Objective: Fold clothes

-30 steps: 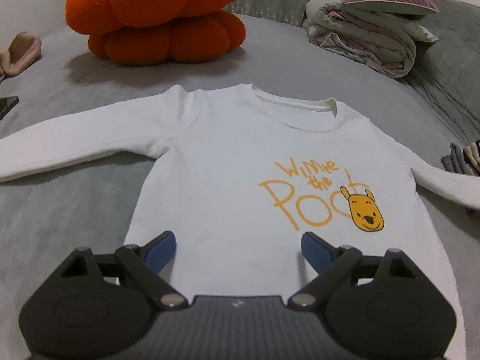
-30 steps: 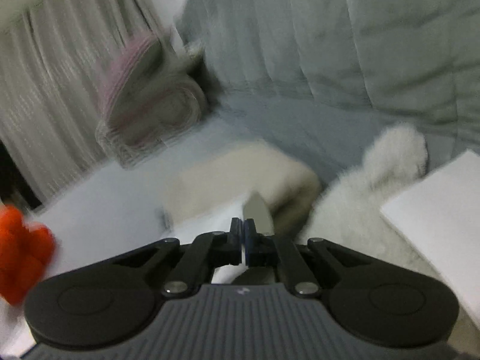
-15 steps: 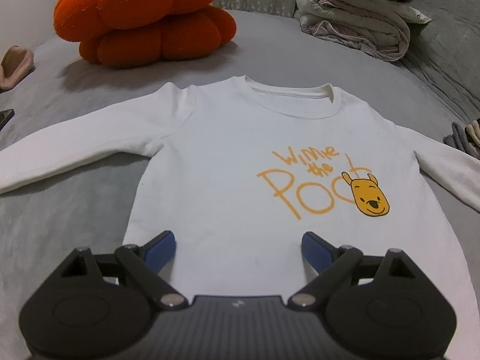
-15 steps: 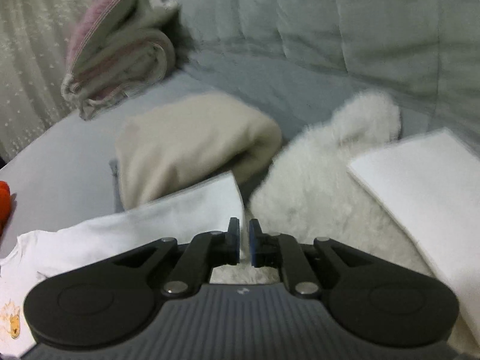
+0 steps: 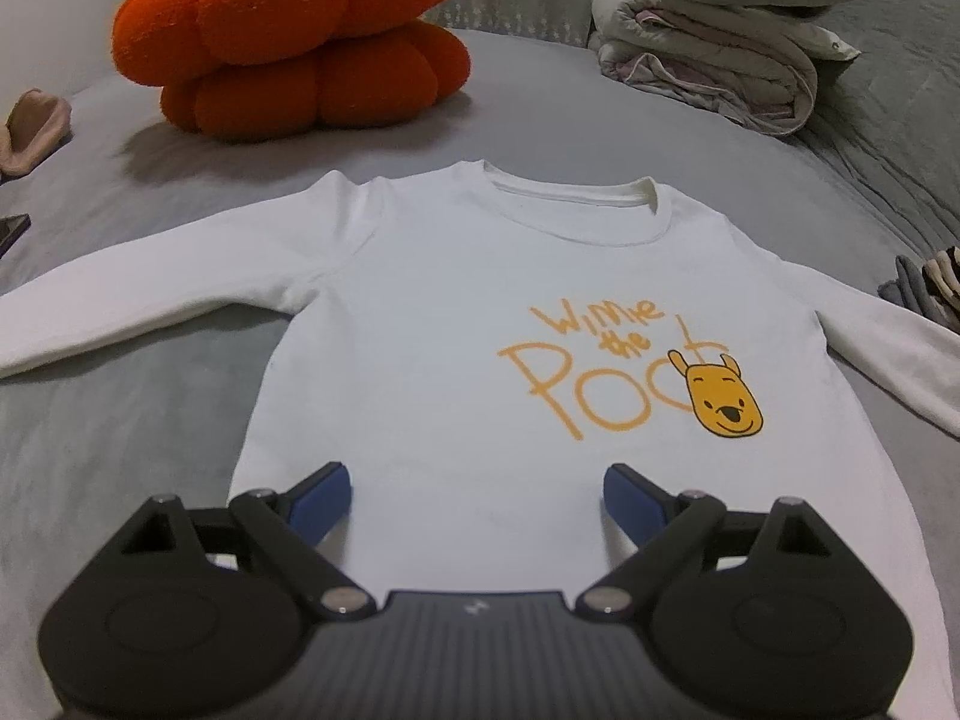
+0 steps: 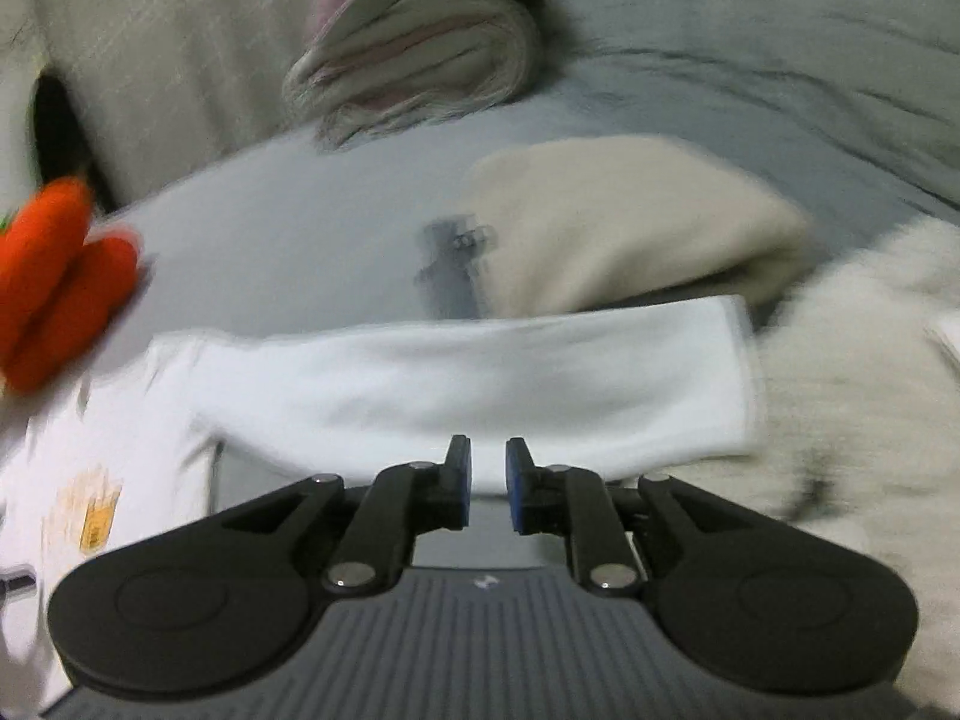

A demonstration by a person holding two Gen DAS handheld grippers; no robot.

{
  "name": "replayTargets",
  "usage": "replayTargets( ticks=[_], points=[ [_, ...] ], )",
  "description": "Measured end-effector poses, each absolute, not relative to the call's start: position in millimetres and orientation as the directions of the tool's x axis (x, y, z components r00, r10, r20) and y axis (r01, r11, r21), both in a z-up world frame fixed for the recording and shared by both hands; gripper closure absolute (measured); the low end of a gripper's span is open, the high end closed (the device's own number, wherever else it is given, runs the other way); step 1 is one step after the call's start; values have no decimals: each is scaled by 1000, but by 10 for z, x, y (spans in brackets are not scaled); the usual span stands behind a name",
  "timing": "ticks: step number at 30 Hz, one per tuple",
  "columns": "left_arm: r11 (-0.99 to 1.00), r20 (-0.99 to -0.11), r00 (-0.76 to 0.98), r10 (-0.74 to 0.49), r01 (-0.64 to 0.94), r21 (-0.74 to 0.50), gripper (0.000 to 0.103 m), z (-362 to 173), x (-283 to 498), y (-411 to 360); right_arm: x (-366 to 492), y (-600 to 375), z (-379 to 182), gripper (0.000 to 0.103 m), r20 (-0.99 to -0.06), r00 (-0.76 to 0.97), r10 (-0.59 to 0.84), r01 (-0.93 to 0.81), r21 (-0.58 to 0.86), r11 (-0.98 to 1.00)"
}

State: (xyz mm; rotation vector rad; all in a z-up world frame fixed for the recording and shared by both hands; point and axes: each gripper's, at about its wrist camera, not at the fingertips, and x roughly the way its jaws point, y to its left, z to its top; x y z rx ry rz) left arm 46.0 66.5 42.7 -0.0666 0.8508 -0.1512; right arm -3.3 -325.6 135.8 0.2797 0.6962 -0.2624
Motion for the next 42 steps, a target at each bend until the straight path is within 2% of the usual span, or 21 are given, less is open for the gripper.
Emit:
replayTargets(
  ticks=[9,12,15,18,20,23,25,27,31,35,38,40,42],
  points=[
    [987,-745,648,-157,73,-144,11,405,446,891,354,-2274,1162,85,-679,725,116,-13,155,988],
    [979,-741,647,-176,39,-198,11,455,437,1058,409,-2040,1046,85,-731,668,140,-72,124,990],
    [977,-728,669,-150,-15,-215,11,499,422,1220,392,-1956,1067,85,-705,698,128,-82,99,992],
    [981,-748,654,-117,-43,-190,11,437,437,1283,440,-1896,1012,86,-723,675,148,-100,109,989],
    [983,-749,652,-119,-30,-182,11,402,432,1284,483,-1870,942,92,-740,662,119,-89,80,993],
    [985,-739,666,-100,-37,-167,11,467,426,1304,519,-1906,940,92,-739,671,63,-44,46,998],
    [987,-728,682,-72,-58,-152,11,509,436,1354,530,-2006,944,83,-736,677,23,3,34,999],
    [987,-727,685,-58,-69,-144,11,523,490,1410,563,-2116,922,80,-740,672,32,24,65,998],
    [985,-714,696,-75,-61,-163,11,596,647,1515,644,-2086,1022,80,-693,720,40,14,72,997],
    [996,-657,750,-79,28,-88,11,757,912,1503,808,-2060,1134,80,-651,756,58,-15,72,997],
    [990,-643,754,-134,80,-113,11,794,1208,1505,1088,-2065,1112,80,-657,750,76,-37,72,997],
    [978,-630,751,-197,109,-176,11,788,1398,1477,1289,-2024,1062,80,-663,743,87,-57,67,996],
    [975,-617,756,-221,149,-167,11,752,1566,1369,1489,-1975,1004,80,-670,736,96,-75,61,995]
  ],
)
